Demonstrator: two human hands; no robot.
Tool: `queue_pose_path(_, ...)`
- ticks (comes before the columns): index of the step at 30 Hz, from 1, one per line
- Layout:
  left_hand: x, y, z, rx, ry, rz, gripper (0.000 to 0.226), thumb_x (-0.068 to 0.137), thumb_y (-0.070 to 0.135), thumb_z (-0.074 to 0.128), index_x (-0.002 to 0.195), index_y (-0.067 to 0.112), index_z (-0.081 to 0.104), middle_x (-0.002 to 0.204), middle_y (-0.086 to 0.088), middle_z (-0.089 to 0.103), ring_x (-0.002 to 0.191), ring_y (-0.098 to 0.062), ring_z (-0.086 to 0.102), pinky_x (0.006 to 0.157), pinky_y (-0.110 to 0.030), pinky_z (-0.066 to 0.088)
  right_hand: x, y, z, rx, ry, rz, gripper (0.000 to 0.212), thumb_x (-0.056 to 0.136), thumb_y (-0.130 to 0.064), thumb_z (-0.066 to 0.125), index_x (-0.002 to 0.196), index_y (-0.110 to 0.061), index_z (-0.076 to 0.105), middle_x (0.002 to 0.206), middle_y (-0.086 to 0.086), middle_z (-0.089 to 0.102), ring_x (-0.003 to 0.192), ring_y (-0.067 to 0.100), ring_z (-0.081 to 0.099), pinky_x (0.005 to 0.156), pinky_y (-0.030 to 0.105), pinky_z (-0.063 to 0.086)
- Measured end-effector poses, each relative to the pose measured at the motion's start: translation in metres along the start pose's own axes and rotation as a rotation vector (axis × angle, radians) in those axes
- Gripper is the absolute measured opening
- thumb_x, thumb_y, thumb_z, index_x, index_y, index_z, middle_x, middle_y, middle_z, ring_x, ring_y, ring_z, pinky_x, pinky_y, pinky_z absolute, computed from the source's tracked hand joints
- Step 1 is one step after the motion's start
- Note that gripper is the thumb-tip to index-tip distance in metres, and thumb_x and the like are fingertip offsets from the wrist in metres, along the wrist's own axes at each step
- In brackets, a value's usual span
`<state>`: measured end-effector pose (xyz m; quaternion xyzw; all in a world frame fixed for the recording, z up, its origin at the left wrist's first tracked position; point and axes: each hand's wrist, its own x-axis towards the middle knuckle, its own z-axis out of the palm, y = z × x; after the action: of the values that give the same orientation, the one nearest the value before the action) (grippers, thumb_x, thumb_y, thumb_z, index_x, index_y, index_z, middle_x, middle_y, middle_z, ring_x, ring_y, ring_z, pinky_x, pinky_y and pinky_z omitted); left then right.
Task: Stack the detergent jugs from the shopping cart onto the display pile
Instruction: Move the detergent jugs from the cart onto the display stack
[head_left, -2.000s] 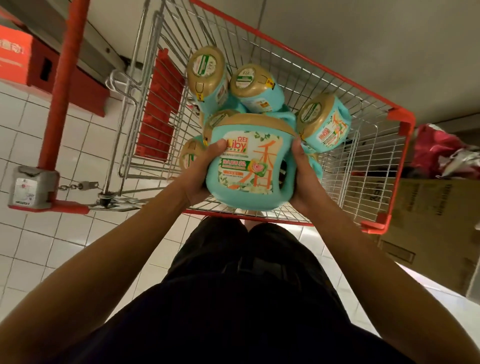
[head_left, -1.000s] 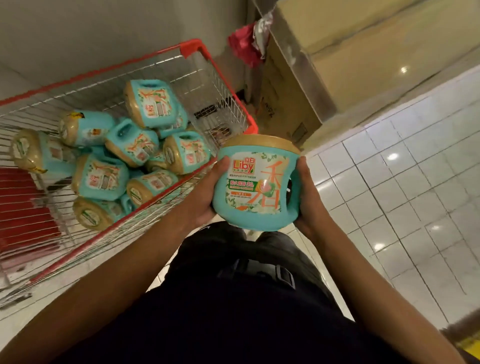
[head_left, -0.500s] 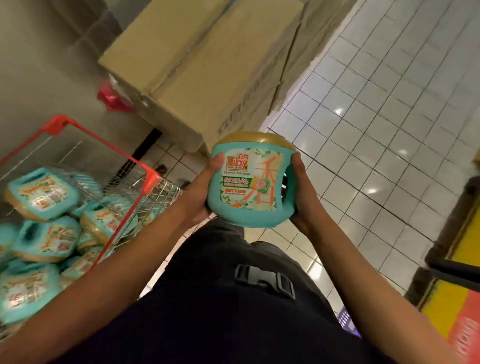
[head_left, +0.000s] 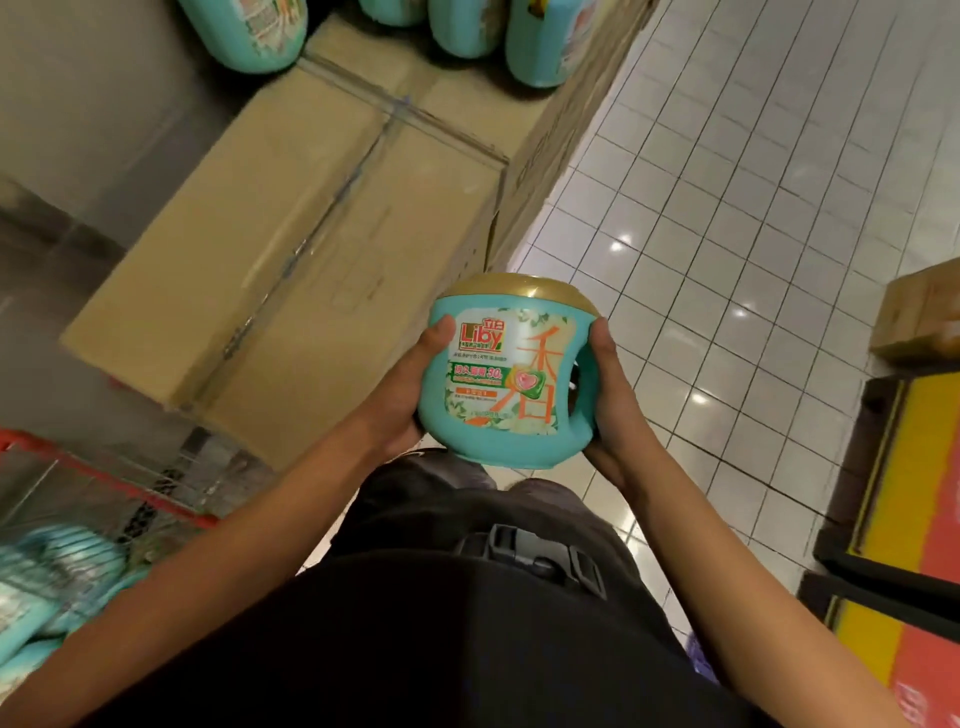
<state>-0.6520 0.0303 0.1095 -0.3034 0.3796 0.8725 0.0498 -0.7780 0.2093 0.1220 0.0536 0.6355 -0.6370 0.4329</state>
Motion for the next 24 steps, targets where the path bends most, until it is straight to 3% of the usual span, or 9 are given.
queue_pose_path(6, 0.045, 0.058, 0.009, 0.019, 0.064, 0.093, 0.1, 0.068, 0.074, 0.082, 0.145, 0.013, 0.061, 0.139, -0.02, 0.068, 0.125, -0.039, 0.068, 0.098, -0.051, 0.06, 0.063, -0.057, 0.008, -0.03, -0.079, -0.018, 0.07, 0.093, -0.071, 0.045, 0.133, -0.018, 0.066, 0.112, 0.0, 0.076, 0.127, 0.035, 0.065, 0.111, 0.06, 0.051)
queue_pose_path(10, 0.065, 0.083, 0.004, -0.031, 0.157, 0.148, 0.072, 0.085, 0.067, 0.071, 0.139, 0.019, 0.067, 0.136, -0.017, 0.07, 0.122, -0.035, 0.07, 0.092, -0.046, 0.062, 0.108, -0.094, 0.027, -0.14, -0.198, -0.022, 0.077, 0.076, -0.088, 0.062, 0.122, -0.027, 0.072, 0.108, -0.004, 0.078, 0.112, 0.022, 0.073, 0.101, 0.049, 0.06)
queue_pose_path(12, 0.075, 0.095, 0.0, -0.061, 0.235, 0.182, 0.071, 0.086, 0.066, 0.064, 0.14, 0.019, 0.066, 0.136, -0.016, 0.071, 0.123, -0.035, 0.07, 0.094, -0.046, 0.062, 0.133, -0.112, 0.038, -0.165, -0.287, -0.029, 0.079, 0.076, -0.085, 0.063, 0.125, -0.024, 0.073, 0.115, 0.001, 0.076, 0.115, 0.024, 0.072, 0.102, 0.051, 0.058)
queue_pose_path(15, 0.084, 0.116, -0.002, -0.096, 0.32, 0.253, 0.074, 0.085, 0.071, 0.069, 0.139, 0.022, 0.067, 0.136, -0.014, 0.071, 0.122, -0.033, 0.071, 0.092, -0.044, 0.062, 0.173, -0.136, 0.054, -0.156, -0.478, -0.01, 0.064, 0.097, -0.069, 0.048, 0.129, -0.019, 0.072, 0.128, 0.011, 0.074, 0.124, 0.033, 0.068, 0.11, 0.061, 0.051)
queue_pose_path(18, 0.087, 0.131, -0.002, -0.09, 0.466, 0.303, 0.097, 0.065, 0.083, 0.078, 0.142, 0.026, 0.064, 0.134, -0.009, 0.073, 0.123, -0.031, 0.07, 0.103, -0.055, 0.057, 0.202, -0.168, 0.079, -0.246, -0.668, 0.024, 0.07, 0.098, -0.069, 0.051, 0.131, -0.01, 0.068, 0.12, 0.03, 0.062, 0.11, 0.049, 0.06, 0.107, 0.056, 0.049)
queue_pose_path(21, 0.086, 0.146, -0.005, -0.104, 0.554, 0.369, 0.106, 0.058, 0.08, 0.085, 0.145, 0.023, 0.06, 0.134, -0.008, 0.073, 0.126, -0.029, 0.069, 0.112, -0.057, 0.049, 0.22, -0.203, 0.113, -0.33, -0.807, 0.015, 0.083, 0.077, -0.079, 0.072, 0.125, -0.013, 0.059, 0.119, 0.019, 0.042, 0.097, 0.035, 0.036, 0.091, 0.05, 0.034)
queue_pose_path(24, 0.077, 0.169, -0.007, -0.083, 0.579, 0.431, 0.093, 0.072, 0.068, 0.085, 0.146, 0.019, 0.059, 0.136, -0.008, 0.072, 0.127, -0.027, 0.069, 0.113, -0.054, 0.05, 0.24, -0.228, 0.145, -0.415, -0.912, -0.013, 0.071, 0.084, -0.076, 0.068, 0.12, -0.016, 0.057, 0.118, 0.017, 0.048, 0.098, 0.032, 0.044, 0.088, 0.04, 0.038)
